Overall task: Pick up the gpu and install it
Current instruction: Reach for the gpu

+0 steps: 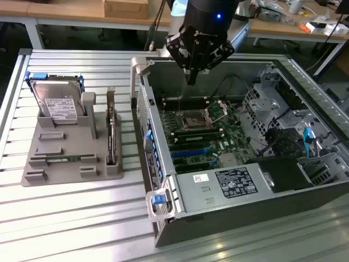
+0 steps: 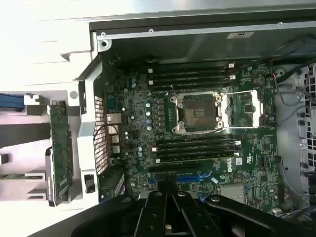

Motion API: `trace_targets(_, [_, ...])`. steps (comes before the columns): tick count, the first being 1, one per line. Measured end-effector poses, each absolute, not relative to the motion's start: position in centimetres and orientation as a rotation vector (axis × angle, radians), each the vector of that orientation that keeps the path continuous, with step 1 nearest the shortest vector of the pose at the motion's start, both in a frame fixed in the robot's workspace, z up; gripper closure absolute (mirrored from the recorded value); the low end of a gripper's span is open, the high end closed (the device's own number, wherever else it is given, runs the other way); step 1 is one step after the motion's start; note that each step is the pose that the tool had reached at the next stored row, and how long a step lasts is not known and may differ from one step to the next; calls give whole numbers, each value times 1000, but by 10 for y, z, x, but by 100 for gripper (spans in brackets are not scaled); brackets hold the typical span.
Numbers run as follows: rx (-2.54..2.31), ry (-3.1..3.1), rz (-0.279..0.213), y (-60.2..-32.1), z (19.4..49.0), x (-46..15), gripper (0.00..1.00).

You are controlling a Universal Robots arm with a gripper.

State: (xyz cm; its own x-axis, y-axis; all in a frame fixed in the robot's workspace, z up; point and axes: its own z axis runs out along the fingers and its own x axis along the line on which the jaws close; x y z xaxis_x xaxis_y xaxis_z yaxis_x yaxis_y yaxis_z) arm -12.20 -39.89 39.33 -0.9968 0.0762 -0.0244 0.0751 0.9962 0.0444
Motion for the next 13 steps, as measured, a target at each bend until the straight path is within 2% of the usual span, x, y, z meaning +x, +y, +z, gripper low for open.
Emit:
trace_targets(1, [118,3112,68,-399,393,-139,89])
trace_targets(13, [118,3112,68,-399,393,-178,89])
